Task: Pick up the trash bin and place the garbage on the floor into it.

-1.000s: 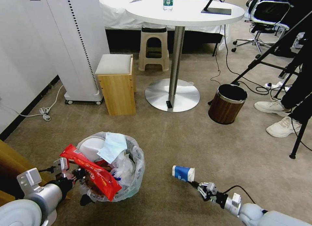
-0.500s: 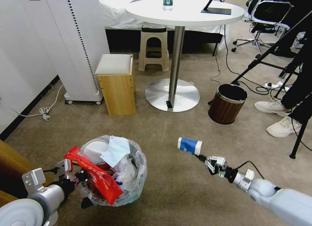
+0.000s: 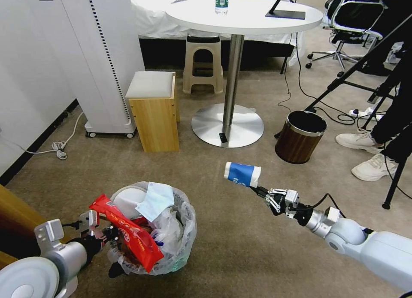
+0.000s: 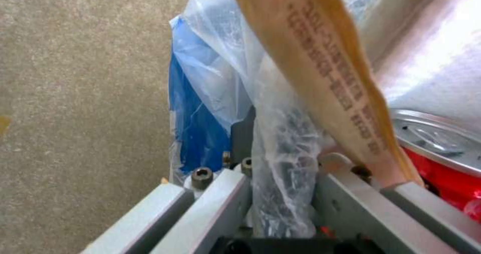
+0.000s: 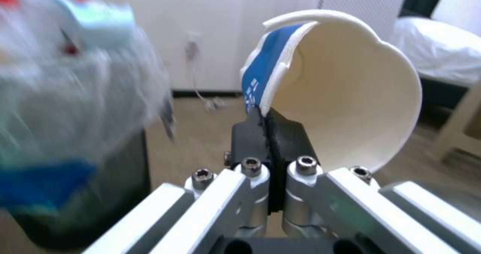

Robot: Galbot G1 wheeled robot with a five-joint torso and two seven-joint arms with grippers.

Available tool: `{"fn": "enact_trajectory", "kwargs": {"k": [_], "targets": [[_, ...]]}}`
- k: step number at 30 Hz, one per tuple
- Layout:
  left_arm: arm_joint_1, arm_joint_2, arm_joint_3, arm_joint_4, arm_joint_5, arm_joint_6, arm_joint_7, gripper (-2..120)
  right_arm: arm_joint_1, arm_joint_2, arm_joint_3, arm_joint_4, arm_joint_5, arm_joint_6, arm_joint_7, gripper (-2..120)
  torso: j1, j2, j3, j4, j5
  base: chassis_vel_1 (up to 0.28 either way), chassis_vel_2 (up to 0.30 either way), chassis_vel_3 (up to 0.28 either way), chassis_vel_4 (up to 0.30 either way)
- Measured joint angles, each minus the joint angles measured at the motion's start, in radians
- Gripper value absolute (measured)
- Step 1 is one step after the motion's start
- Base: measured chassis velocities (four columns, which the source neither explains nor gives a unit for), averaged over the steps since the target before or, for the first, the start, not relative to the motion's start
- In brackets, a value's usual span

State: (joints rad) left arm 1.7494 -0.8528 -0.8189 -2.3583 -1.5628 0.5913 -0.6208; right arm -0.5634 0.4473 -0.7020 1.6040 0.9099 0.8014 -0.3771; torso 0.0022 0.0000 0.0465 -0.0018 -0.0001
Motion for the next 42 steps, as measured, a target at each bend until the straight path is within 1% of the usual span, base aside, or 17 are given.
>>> {"fn": "enact_trajectory", "kwargs": {"k": [3,5,7,11,15,17,24,27,34,37,42], "targets": [[-0.02,0.009,0.012,0.019,-0.007,-0.002,-0.001,0,0.025,-0.005,-0.031,0.085,0.003,-0.017,0.027,0,0.0,0.0,0.0,0.0,-0.0001,0.0,0.0,0.0,0.0],[-0.025,0.01,0.015,0.023,-0.007,-0.003,-0.001,0,0.031,-0.004,-0.038,0.103,0.003,-0.023,0.033,0,0.0,0.0,0.0,0.0001,0.0,0.0,0.0,0.0,0.0],[-0.045,0.012,0.028,0.035,-0.009,-0.005,-0.001,0,0.052,-0.001,-0.069,0.151,-0.001,-0.033,0.048,0,0.0,0.0,0.0,0.0001,0.0,0.0,0.0,0.0,0.0],[-0.052,0.012,0.033,0.041,-0.009,-0.006,-0.001,0,0.059,-0.001,-0.081,0.177,-0.003,-0.043,0.053,0,0.0,0.0,0.0,0.0,-0.0001,0.0,0.0,0.0,0.0],[-0.065,0.022,0.039,0.049,-0.012,-0.008,0.0,0,0.082,0.01,-0.114,0.216,-0.008,-0.053,0.069,0,0.0,0.0,0.0,-0.0001,0.0,0.0,0.0,0.0,0.0],[-0.074,0.023,0.044,0.052,-0.013,-0.009,0.0,0,0.113,0.024,-0.152,0.234,-0.007,-0.058,0.079,0,0.0,0.0,0.0,-0.0001,0.0,0.0,0.0,0.0,0.0],[-0.08,0.021,0.047,0.058,-0.014,-0.01,0.001,0,0.188,0.072,-0.235,0.255,0.001,-0.063,0.105,0,0.0,0.0,0.0,0.0,0.0001,0.0,0.0,0.0,0.0],[-0.09,0.015,0.052,0.063,-0.014,-0.012,0.003,0,0.278,0.122,-0.325,0.277,0.006,-0.073,0.131,0,0.0,0.0,0.0,0.0003,0.0,0.0,0.0,0.0,0.0],[-0.093,0.011,0.058,0.066,-0.011,-0.013,0.004,0,0.325,0.143,-0.374,0.263,0.005,-0.075,0.132,0,0.0,0.0,0.0,0.0,0.0,0.0,0.0,0.0,0.0],[-0.093,0.013,0.059,0.064,-0.011,-0.015,0.004,0,0.329,0.147,-0.38,0.254,0.005,-0.074,0.129,0,0.0,0.0,0.0,0.0001,-0.0001,0.0,0.0,0.0,0.0],[-0.084,0.014,0.059,0.036,-0.015,-0.018,-0.002,0,0.325,0.179,-0.396,0.225,0.001,-0.072,0.126,0,0.0,0.0,0.0,0.0,0.0003,0.0,0.0,0.0,0.0]]}}
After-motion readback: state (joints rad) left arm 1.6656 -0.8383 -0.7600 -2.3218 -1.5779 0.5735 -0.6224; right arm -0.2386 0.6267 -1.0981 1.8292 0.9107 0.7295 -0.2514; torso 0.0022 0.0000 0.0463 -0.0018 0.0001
